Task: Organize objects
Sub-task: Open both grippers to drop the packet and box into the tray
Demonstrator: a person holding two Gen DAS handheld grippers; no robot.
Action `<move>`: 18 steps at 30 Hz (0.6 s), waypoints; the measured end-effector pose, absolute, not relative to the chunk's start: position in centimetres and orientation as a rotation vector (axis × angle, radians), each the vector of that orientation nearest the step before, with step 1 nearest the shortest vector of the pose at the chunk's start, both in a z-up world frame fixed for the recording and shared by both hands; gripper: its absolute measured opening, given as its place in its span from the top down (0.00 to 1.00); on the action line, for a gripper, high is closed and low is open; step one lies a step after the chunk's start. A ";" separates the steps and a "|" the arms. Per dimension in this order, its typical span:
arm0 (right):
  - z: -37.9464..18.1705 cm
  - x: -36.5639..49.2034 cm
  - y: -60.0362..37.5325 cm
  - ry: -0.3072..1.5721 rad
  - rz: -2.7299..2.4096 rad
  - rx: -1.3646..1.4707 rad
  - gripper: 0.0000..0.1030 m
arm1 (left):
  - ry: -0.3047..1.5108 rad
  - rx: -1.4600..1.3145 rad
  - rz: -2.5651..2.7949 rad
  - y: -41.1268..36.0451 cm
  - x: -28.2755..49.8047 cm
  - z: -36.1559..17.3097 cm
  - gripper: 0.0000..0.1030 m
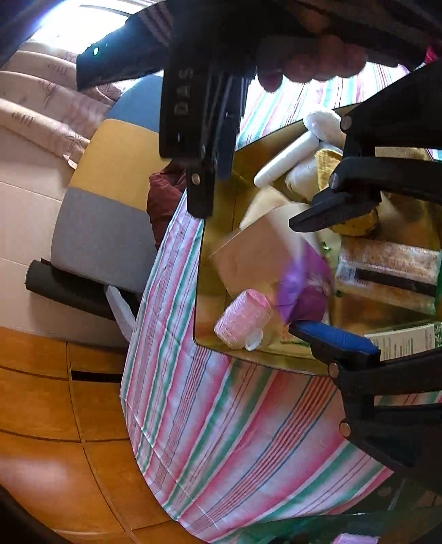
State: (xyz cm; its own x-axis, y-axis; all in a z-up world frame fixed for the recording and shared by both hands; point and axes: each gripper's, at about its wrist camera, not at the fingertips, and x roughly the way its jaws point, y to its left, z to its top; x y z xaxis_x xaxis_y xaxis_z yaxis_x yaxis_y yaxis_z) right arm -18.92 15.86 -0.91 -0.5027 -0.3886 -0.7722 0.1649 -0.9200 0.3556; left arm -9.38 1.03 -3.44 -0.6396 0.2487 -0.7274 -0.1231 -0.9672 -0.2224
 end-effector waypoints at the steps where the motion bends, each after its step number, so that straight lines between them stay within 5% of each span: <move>1: -0.9 -18.7 15.9 -0.341 -2.451 1.345 0.41 | -0.230 -1.218 2.663 0.9 -9.4 -3.5 0.47; 7: -1.4 -17.1 16.4 -0.303 -2.458 1.358 0.40 | -0.269 -1.222 2.681 -0.2 -8.6 -3.9 0.47; 18: -2.2 -12.7 17.1 -0.151 -2.529 1.359 0.20 | -0.196 -1.190 2.797 -1.4 -6.0 -2.8 0.47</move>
